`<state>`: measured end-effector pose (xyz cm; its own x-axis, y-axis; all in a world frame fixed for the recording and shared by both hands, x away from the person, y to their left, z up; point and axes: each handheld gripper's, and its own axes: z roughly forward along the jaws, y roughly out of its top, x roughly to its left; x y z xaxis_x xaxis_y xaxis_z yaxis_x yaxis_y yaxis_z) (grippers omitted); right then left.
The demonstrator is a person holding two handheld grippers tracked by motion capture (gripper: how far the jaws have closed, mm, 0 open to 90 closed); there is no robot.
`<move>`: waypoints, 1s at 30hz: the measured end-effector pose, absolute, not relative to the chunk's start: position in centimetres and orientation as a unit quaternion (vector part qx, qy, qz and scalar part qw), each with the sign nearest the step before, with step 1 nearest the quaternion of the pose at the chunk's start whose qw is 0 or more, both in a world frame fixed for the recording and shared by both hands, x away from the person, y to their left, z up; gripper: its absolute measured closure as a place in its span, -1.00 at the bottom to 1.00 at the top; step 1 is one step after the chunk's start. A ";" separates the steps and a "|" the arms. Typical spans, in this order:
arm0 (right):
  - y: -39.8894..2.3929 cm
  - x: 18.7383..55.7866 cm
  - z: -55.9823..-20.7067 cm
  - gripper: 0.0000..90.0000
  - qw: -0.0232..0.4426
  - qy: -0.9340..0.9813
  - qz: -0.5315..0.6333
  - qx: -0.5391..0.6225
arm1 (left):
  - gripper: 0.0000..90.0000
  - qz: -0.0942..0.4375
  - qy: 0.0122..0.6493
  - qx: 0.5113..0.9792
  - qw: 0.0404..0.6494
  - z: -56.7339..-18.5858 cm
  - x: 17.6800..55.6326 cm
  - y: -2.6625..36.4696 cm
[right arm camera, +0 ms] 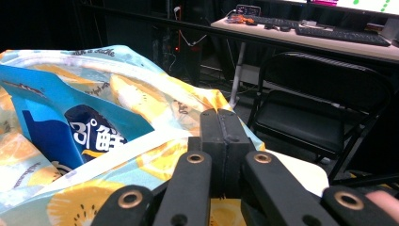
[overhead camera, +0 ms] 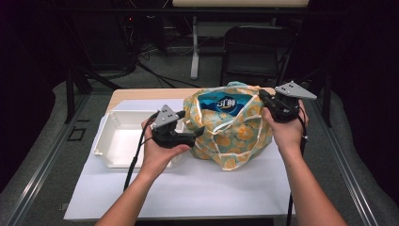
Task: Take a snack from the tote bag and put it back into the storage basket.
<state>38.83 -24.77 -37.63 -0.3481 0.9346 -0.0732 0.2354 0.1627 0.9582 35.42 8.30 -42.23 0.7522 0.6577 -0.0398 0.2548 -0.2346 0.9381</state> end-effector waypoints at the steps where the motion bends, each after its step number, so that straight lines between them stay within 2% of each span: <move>1: -24.8 38.8 -37.6 1.00 0.366 0.670 0.475 0.437 | -0.83 0.184 0.298 0.770 0.533 -42.6 35.5 7.9; 5: -24.6 38.8 -37.7 1.00 0.366 0.670 0.474 0.438 | -0.88 0.206 0.295 0.777 0.516 -42.9 35.6 6.4; 9: -24.5 38.9 -37.9 1.00 0.365 0.669 0.476 0.438 | -0.62 0.226 0.302 0.770 0.514 -42.6 36.0 5.7; 10: -24.6 38.9 -38.0 1.00 0.365 0.671 0.475 0.437 | -0.51 0.230 0.302 0.769 0.514 -42.5 36.1 5.6; 12: -24.6 38.9 -38.0 1.00 0.364 0.672 0.475 0.436 | -0.11 0.238 0.309 0.763 0.515 -42.3 36.3 5.4; 13: -24.6 38.8 -38.1 1.00 0.363 0.672 0.475 0.436 | 0.01 0.236 0.307 0.764 0.516 -42.2 36.4 5.4; 15: -24.6 38.8 -38.2 1.00 0.363 0.672 0.476 0.436 | 0.43 0.239 0.310 0.768 0.507 -42.2 36.6 5.1; 16: -24.7 38.8 -38.2 1.00 0.362 0.674 0.475 0.435 | 0.43 0.237 0.309 0.772 0.502 -42.2 36.7 4.9; 19: -24.7 38.7 -38.4 1.00 0.362 0.674 0.476 0.434 | 0.87 0.229 0.310 0.780 0.494 -42.3 37.1 4.7; 20: -24.8 38.6 -38.4 1.00 0.361 0.675 0.475 0.433 | 0.95 0.225 0.311 0.779 0.495 -42.3 37.2 4.7; 25: -25.1 38.4 -38.4 1.00 0.365 0.674 0.477 0.430 | 1.00 0.219 0.298 0.777 0.509 -41.6 37.0 5.4; 30: -25.5 38.3 -37.7 1.00 0.372 0.670 0.481 0.426 | 1.00 0.202 0.314 0.747 0.550 -40.0 37.9 7.3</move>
<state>38.31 -25.48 -37.74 -0.3607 0.9284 -0.0889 0.2121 0.1745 0.9616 37.92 7.31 -39.96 0.7215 0.6911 -0.0422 0.2464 -0.1993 0.9484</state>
